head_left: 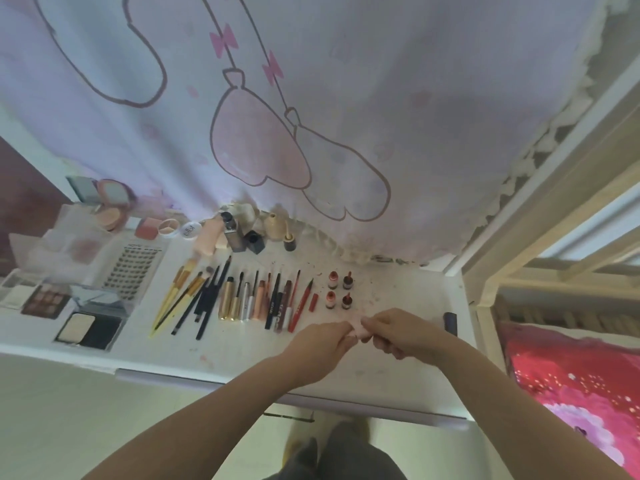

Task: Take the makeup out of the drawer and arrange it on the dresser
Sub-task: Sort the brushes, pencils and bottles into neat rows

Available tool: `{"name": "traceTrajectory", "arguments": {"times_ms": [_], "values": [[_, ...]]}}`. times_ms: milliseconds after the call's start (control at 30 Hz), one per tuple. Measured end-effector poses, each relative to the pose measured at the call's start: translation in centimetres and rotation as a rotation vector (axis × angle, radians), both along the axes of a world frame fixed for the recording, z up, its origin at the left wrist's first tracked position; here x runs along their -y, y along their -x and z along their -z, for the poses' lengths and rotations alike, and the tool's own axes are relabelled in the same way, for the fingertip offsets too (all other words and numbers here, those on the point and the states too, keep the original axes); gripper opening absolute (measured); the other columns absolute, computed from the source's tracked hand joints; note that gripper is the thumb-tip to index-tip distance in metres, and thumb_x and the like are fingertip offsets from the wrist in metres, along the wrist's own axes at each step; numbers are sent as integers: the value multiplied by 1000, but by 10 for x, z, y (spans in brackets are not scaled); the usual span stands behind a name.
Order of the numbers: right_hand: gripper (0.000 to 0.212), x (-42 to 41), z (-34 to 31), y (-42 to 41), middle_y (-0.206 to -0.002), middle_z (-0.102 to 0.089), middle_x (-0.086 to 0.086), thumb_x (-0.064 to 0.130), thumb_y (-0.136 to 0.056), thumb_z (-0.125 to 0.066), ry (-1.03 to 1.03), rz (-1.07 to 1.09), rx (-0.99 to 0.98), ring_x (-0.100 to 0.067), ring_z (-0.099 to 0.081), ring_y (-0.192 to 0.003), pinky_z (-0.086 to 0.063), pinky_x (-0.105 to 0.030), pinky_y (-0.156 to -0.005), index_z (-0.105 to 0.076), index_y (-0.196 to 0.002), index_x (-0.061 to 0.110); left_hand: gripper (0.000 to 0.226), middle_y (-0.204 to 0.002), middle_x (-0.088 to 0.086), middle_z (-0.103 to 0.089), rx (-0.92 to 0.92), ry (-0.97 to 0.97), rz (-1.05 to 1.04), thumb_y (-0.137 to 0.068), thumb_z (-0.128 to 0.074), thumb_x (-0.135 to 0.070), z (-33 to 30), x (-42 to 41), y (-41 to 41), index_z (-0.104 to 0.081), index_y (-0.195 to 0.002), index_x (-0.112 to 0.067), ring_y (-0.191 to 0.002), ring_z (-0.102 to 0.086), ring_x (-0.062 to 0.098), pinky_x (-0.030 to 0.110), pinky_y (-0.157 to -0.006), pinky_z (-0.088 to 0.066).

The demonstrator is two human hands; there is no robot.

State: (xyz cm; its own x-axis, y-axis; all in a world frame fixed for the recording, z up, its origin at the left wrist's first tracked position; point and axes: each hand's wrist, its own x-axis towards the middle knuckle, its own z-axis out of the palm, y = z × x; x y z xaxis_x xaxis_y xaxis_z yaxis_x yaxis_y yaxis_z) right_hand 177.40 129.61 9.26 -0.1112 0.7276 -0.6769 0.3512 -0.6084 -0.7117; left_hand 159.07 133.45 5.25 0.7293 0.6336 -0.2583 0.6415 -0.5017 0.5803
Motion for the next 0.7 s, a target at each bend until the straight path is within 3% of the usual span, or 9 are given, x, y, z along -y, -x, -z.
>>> {"name": "traceTrajectory", "arguments": {"times_ms": [167,300,367,433,500,600,700], "values": [[22,9,6,14,-62,-48,4,25,-97,-49,-48,35,-62,-7,-36,-53,-30,-17,-46,-56,-79,14,24,-71,-11,-48,36,132,10,-100,-34,-37,0,1,15,-51,-96,-20,-61,-43,5,21,-55,-33],[16,18,5,-23,-65,-44,-3,16,-97,-51,-110,394,-34,-6,-36,-46,-29,-14,-37,-56,-83,9,21,-73,-9,-49,-26,261,-117,-101,-35,-34,16,-7,63,-51,-92,-22,-61,-44,5,13,-57,-37],[10,18,1,-33,-70,-53,-5,17,-96,-53,-135,468,-31,-5,-45,-48,-34,-14,-38,-59,-91,10,20,-73,-8,-49,-39,290,-197,-101,-35,-31,23,-9,77,-50,-92,-23,-61,-44,5,13,-57,-36],[9,12,4,-20,-88,-67,-1,23,-94,-56,-124,394,-34,-10,-61,-72,-46,-17,-50,-60,-103,20,19,-74,-8,-54,1,312,-232,-102,-32,-30,25,-8,65,-49,-100,-22,-61,-48,4,13,-58,-39],[10,2,12,4,-98,-69,5,29,-95,-54,-107,270,-8,-10,-63,-90,-51,-21,-63,-57,-104,31,21,-79,-7,-61,5,308,-226,-102,-30,-29,25,-9,44,-45,-111,-18,-65,-54,4,15,-60,-43],[8,-4,35,30,-98,-67,11,33,-97,-47,-171,212,165,-10,-61,-94,-48,-24,-72,-53,-96,28,22,-91,1,-67,-71,216,-271,-100,-33,-29,29,-13,26,-43,-112,-13,-80,-63,15,29,-72,-52],[9,-3,63,42,-100,-61,4,33,-97,-47,-300,253,382,-13,-58,-90,-39,-23,-77,-50,-99,24,26,-94,5,-63,-197,53,-356,-96,-42,-35,34,-15,16,-51,-103,-12,-85,-62,22,38,-81,-52]]}}
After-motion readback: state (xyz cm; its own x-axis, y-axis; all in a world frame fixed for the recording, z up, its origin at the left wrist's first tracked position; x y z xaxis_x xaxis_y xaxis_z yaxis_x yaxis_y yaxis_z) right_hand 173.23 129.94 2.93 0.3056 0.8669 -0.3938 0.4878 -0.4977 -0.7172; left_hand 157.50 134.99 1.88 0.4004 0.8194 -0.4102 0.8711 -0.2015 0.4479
